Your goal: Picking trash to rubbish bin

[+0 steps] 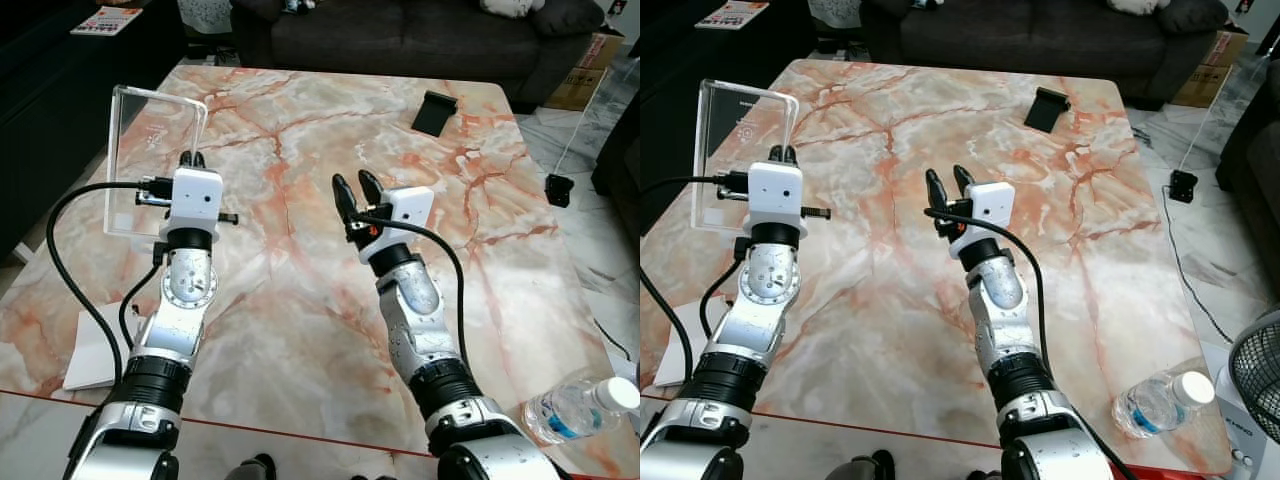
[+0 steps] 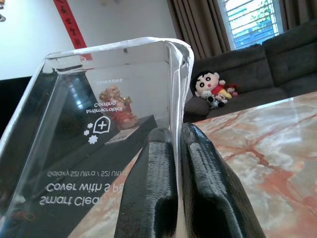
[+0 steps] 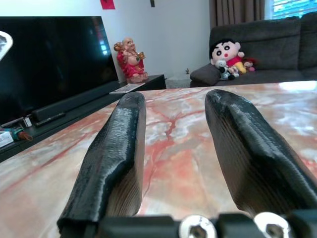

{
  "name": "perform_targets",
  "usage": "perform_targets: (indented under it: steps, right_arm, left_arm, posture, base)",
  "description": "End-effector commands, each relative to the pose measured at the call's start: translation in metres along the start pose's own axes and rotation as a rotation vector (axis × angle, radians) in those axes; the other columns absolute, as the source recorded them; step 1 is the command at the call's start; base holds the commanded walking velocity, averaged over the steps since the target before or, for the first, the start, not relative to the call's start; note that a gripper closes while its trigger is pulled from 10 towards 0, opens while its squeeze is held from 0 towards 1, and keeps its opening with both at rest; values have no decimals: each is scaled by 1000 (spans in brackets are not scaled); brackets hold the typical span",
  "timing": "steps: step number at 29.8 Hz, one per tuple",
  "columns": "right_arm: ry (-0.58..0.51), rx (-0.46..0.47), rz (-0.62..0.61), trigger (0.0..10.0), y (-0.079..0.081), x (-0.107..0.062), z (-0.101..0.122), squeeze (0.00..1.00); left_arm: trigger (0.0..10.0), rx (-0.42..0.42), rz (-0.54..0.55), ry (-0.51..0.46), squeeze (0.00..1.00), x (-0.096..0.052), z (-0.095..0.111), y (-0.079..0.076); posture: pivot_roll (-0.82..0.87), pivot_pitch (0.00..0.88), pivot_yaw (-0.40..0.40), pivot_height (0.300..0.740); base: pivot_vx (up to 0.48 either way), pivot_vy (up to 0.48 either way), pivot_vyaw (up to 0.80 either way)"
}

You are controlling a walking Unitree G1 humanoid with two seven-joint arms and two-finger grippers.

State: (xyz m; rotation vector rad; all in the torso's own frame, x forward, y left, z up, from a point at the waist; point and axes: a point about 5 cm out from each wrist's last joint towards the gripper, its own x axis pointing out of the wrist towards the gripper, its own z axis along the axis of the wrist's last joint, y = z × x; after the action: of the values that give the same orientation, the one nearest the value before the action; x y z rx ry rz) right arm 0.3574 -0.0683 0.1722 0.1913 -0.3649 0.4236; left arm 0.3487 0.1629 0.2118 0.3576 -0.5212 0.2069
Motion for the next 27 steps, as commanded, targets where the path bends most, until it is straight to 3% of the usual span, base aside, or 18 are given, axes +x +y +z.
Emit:
perform_targets:
  steps: [1, 27]
  right_arm:
    - [-25, 8, 6, 10000, 4, 3, 5, 0]
    - [3, 36, 33, 10000, 14, -3, -4, 0]
  left_arm:
    - [10000, 15, 13, -23, 0, -1, 3, 3]
    - [10000, 11, 16, 5, 0, -2, -1, 3]
  posture:
    - [107, 97, -7, 740]
    - [105, 106, -11, 740]
  base:
    - [-285, 0, 0]
    - [-282, 0, 0]
